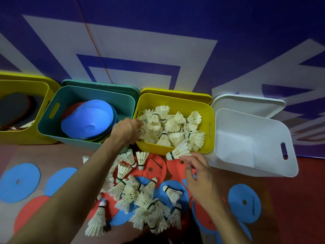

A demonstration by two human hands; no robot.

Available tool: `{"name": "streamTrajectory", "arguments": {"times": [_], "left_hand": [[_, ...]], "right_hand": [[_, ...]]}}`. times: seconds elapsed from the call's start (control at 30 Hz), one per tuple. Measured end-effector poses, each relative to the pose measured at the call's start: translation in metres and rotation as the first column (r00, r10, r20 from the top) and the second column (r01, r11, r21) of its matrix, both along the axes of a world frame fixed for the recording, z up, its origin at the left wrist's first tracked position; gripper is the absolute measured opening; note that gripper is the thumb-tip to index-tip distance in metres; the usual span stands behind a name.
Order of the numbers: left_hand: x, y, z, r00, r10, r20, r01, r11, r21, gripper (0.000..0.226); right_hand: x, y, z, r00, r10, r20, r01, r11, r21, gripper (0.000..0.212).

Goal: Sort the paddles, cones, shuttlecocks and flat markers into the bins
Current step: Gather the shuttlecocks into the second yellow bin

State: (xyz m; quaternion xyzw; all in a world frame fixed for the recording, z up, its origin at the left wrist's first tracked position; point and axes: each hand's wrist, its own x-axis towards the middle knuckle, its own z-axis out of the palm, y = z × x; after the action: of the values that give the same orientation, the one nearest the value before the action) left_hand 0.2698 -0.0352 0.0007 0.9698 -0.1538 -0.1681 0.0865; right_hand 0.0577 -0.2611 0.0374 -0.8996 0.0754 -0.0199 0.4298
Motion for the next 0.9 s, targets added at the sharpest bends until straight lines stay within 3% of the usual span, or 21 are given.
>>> {"name": "streamTrajectory", "arguments": {"times": [0.2, 0.43, 0.6, 0.73, 0.9], "left_hand": [[-0.021, 0.025, 0.001, 0.995, 0.043, 0.095, -0.025, 0.983, -0.181, 0.021], [-0.074, 0.056, 0.008, 0.993, 0.097, 0.073, -0.061, 0.918, -0.392, 0.018], [-0.114, 0.077, 0.002, 0.982, 0.187, -0.009, -0.17, 0.873, -0.458, 0.022], [-0.136, 0.09, -0.004, 0.974, 0.221, -0.051, -0.216, 0.835, -0.506, 0.021], [-0.152, 0.097, -0.017, 0.963, 0.254, -0.096, -0.265, 0.806, -0.529, 0.022]], "right_hand": [[0.022, 0.006, 0.003, 0.997, 0.042, 0.063, -0.042, 0.999, 0.008, 0.03], [0.091, 0.026, 0.001, 0.986, 0.164, -0.011, -0.164, 0.985, -0.051, 0.027], [0.142, 0.062, -0.017, 0.934, 0.309, -0.18, -0.335, 0.931, -0.142, 0.036], [0.162, 0.086, -0.036, 0.806, 0.44, -0.397, -0.538, 0.824, -0.178, 0.038], [0.177, 0.098, -0.045, 0.687, 0.414, -0.597, -0.608, 0.778, -0.16, 0.055]]}}
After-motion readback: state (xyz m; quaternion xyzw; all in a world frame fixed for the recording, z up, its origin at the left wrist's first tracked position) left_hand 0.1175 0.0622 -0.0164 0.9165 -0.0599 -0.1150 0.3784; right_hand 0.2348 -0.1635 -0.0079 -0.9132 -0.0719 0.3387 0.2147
